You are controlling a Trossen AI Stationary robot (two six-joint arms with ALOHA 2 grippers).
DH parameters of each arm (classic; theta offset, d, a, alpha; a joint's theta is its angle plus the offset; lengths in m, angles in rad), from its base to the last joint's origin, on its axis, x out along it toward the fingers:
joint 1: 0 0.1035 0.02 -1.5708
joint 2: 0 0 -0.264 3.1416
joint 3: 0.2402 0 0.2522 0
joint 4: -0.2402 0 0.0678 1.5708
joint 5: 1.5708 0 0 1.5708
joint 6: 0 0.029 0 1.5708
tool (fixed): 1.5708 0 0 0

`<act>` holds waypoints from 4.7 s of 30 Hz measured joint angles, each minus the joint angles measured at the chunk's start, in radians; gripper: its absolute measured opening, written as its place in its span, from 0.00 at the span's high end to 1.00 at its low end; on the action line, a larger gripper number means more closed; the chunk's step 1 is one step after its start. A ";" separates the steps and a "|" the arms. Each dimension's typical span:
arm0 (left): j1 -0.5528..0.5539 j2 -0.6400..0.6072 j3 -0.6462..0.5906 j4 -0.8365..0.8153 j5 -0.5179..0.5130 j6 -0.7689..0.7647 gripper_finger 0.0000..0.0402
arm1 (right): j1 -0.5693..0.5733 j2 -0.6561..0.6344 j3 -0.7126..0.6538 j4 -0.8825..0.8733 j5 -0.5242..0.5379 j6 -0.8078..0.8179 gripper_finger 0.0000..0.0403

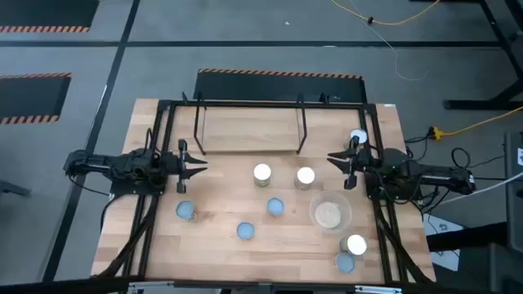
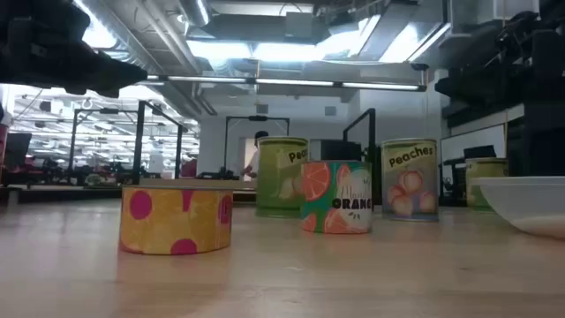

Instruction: Pick and place cans onto a shelf

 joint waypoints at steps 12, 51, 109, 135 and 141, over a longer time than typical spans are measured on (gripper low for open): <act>0.000 0.000 0.000 0.000 0.000 0.000 0.81 | 0.000 0.000 0.000 0.000 0.000 0.000 0.81; 0.000 0.000 0.000 0.056 0.003 -0.029 0.81 | 0.000 0.000 0.000 0.000 0.000 0.000 0.81; 0.000 0.759 0.604 0.606 -0.034 -0.053 0.80 | 0.000 0.000 0.000 0.003 0.000 -0.007 0.81; 0.206 1.311 1.273 -0.384 -0.079 -0.599 0.53 | 0.000 0.000 0.000 0.002 0.000 -0.007 0.81; 0.228 1.415 1.378 -0.645 -0.031 -0.683 0.53 | 0.000 0.000 0.000 0.002 0.000 -0.007 0.81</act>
